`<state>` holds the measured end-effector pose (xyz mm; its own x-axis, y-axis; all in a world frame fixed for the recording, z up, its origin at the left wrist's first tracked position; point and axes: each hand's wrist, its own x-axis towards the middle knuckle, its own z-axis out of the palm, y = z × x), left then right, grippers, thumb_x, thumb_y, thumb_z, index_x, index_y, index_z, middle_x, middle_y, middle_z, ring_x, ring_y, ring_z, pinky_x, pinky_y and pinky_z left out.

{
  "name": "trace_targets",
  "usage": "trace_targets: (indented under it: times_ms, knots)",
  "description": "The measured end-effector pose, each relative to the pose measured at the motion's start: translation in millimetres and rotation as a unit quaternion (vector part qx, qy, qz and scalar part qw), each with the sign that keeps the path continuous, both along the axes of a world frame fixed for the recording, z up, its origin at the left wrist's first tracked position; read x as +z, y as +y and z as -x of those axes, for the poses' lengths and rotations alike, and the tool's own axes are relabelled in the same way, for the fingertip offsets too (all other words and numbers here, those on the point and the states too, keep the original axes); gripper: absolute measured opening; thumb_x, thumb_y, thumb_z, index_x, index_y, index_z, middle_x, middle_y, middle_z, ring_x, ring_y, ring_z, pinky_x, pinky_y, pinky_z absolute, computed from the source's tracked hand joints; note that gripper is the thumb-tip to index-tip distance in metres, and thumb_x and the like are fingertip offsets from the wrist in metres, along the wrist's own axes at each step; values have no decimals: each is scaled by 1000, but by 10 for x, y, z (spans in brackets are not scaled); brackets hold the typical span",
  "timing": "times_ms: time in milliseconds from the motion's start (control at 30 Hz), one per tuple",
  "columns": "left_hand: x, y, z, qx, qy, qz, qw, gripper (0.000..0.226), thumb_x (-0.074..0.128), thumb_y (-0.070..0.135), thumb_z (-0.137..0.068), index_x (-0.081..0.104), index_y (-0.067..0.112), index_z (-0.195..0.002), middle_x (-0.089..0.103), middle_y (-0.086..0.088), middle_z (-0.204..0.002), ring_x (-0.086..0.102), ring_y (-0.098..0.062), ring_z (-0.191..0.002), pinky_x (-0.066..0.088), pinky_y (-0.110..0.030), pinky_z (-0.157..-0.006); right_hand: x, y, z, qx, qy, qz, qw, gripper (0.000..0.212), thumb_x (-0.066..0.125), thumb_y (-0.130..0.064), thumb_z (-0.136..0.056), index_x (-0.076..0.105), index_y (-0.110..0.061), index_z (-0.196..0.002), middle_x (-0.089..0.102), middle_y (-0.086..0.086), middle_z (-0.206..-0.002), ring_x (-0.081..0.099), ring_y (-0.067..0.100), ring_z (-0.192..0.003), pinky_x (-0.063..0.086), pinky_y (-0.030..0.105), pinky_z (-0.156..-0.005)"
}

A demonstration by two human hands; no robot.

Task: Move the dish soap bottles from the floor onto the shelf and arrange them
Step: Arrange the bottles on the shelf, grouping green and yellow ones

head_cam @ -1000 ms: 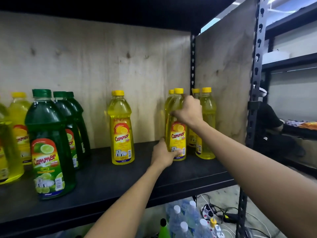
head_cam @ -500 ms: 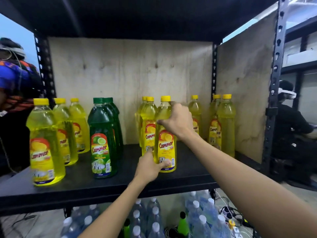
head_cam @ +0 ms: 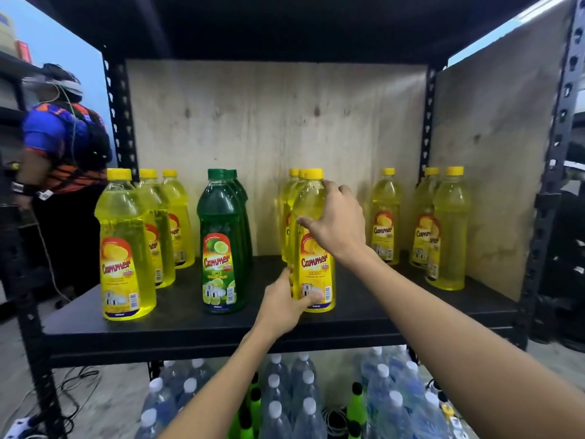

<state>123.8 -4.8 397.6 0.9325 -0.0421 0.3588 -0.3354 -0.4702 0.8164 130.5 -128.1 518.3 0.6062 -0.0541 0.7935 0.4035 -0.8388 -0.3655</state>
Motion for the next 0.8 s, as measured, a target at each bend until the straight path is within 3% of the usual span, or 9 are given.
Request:
trace_targets:
  times_ms: [67,167,233,333,400,467,533,633,800]
  knots:
    - [3,-17,42,5,-3,-3,1000,60,80,35,-79,48,31,-128,66,12,-117,63,-5,-102,48,-24,-94,31,-20,14,17,27,0,999,83,82,-44,-74,44,-13,-141,56,12,-129,55,32,-119,45,40,-96]
    - [-27,-122,201,86,-87,-24,992,85,76,32,-83,26,25,-151,40,14,-134,44,-2,-122,36,-22,-98,117,-248,98,63,90,-19,994,87,86,-41,-70,46,-15,-143,58,10,-134,53,28,-126,44,37,-101]
    - [-34,-278,378,125,-217,-38,967,75,68,27,-90,26,27,-152,33,11,-137,41,-2,-123,39,-21,-98,150,-581,160,45,92,-47,994,79,87,-39,-69,53,-17,-137,61,8,-132,55,25,-125,44,35,-100]
    - [23,-686,456,40,-350,-90,932,47,62,18,-94,51,27,-138,46,13,-122,51,-3,-110,46,-20,-92,155,-1233,162,-45,48,-95,993,67,86,-35,-69,60,-20,-128,63,9,-125,57,26,-119,45,35,-97]
    - [104,-1053,350,-36,-305,-94,947,39,63,18,-93,58,28,-130,51,16,-114,56,-2,-102,49,-17,-88,161,-1624,81,-102,49,-138,984,68,86,-37,-68,57,-23,-128,59,13,-126,55,33,-120,44,38,-98]
    - [178,-1435,126,-76,-197,-38,977,41,68,19,-88,59,29,-127,56,16,-114,60,-3,-99,54,-17,-84,162,-1907,-37,-139,72,-157,975,74,86,-38,-70,50,-21,-132,53,19,-130,49,40,-123,42,42,-101]
    - [233,-1775,-155,-95,-77,32,992,53,75,19,-84,56,24,-132,60,11,-118,61,-5,-102,53,-16,-83,150,-2082,-173,-148,90,-166,971,84,86,-39,-69,42,-18,-138,48,22,-134,45,44,-126,41,47,-103]
    - [248,-2168,-591,-104,51,69,991,76,81,23,-79,43,18,-144,57,1,-134,58,-13,-117,49,-26,-97,149,-2239,-370,-138,86,-177,971,95,88,-40,-67,36,-16,-143,46,23,-138,44,44,-129,41,49,-105]
    - [200,-2553,-997,-124,78,10,989,100,89,44,-64,37,21,-147,52,1,-143,49,-21,-133,43,-36,-107,160,-2364,-600,-115,108,-182,971,99,88,-44,-66,34,-16,-144,53,19,-136,50,41,-127,45,48,-101]
